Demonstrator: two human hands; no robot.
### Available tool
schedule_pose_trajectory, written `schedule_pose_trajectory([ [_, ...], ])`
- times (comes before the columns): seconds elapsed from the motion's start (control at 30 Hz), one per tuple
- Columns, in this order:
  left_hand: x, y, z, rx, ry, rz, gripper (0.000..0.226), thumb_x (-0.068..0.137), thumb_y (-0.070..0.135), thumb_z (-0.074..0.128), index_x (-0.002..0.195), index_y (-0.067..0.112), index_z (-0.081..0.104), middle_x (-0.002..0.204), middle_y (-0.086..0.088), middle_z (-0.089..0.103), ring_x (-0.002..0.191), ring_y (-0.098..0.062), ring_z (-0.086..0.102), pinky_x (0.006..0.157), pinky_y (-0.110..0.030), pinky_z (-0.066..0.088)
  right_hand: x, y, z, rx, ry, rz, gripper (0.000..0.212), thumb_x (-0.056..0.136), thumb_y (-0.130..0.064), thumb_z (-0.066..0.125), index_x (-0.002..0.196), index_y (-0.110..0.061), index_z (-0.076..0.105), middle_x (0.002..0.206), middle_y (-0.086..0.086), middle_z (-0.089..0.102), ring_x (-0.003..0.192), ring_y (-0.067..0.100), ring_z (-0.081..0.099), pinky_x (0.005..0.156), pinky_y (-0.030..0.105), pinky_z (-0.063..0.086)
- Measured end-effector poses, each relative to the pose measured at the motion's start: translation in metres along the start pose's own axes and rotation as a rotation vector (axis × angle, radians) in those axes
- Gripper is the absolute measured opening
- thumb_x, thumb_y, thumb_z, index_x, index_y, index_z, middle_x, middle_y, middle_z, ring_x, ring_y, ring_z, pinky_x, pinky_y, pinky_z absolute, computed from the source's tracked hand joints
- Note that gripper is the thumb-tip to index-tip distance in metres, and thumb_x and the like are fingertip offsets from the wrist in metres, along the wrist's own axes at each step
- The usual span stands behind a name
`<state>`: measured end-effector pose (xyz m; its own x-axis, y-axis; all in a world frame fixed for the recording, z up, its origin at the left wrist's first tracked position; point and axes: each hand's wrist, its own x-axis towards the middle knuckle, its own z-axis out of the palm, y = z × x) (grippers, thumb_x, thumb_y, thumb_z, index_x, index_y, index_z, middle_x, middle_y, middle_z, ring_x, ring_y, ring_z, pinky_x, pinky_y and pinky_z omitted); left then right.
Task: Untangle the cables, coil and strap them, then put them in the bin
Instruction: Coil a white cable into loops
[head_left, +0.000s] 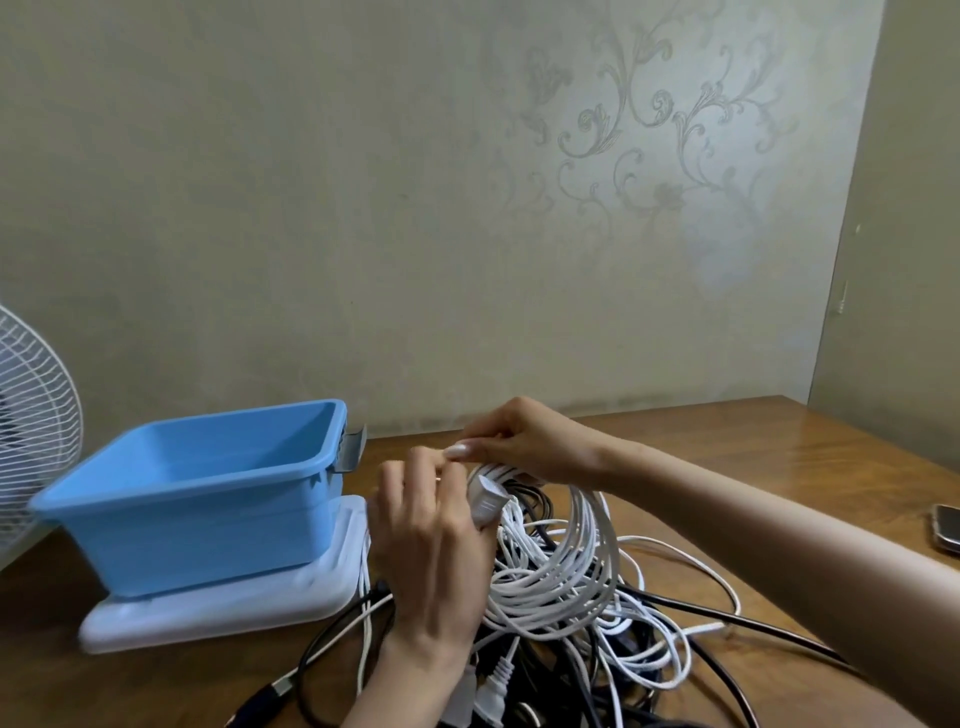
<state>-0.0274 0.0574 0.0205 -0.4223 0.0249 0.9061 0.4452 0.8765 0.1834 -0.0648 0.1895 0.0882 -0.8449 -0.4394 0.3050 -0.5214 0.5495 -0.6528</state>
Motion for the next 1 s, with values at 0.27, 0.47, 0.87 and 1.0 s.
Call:
schedule_pose_trajectory([
  [0.27, 0.006, -0.009, 0.004, -0.440, -0.134, -0.237, 0.047, 0.077, 0.010, 0.075, 0.099, 0.019, 0.034, 0.073, 0.001, 0.060, 0.056, -0.023, 0.058, 0.047, -0.033, 0.042, -0.006, -0.003, 0.002, -0.113, 0.150, 0.016, 0.031, 0.091, -0.031, 0.064, 0.095, -0.002, 0.073, 0.067, 0.003, 0.056, 0.061, 0.006, 0.045, 0.058, 0.025, 0.037],
  [0.47, 0.024, -0.043, 0.012, -0.941, -0.225, -0.944, 0.027, 0.088, 0.006, 0.061, 0.062, 0.004, 0.054, 0.040, 0.004, 0.047, 0.038, -0.011, 0.046, 0.041, -0.017, 0.037, -0.044, -0.031, 0.038, -0.296, 0.563, -0.584, 0.029, 0.098, -0.031, 0.050, 0.076, -0.015, 0.061, 0.065, -0.005, 0.050, 0.060, 0.010, 0.043, 0.058, 0.022, 0.037],
  [0.87, 0.049, -0.064, -0.024, -1.963, 0.040, -0.914, 0.033, 0.090, 0.018, 0.046, 0.060, 0.020, 0.032, 0.042, 0.011, 0.024, 0.031, -0.004, 0.022, 0.029, -0.015, 0.019, -0.012, -0.003, 0.102, 0.421, -0.205, 0.082, 0.076, 0.086, -0.011, 0.070, 0.146, -0.022, 0.025, 0.142, -0.004, 0.046, 0.130, 0.004, 0.043, 0.106, 0.026, 0.039],
  [1.0, 0.047, -0.065, -0.026, -1.859, 0.092, -0.831, 0.036, 0.094, 0.020, 0.043, 0.061, 0.021, 0.030, 0.041, 0.011, 0.023, 0.032, -0.004, 0.020, 0.030, -0.015, 0.016, -0.009, -0.016, 0.095, 0.438, -0.160, 0.067, 0.012, 0.091, -0.010, 0.063, 0.099, -0.017, 0.061, 0.085, 0.019, 0.062, 0.071, 0.023, 0.061, 0.067, 0.039, 0.049],
])
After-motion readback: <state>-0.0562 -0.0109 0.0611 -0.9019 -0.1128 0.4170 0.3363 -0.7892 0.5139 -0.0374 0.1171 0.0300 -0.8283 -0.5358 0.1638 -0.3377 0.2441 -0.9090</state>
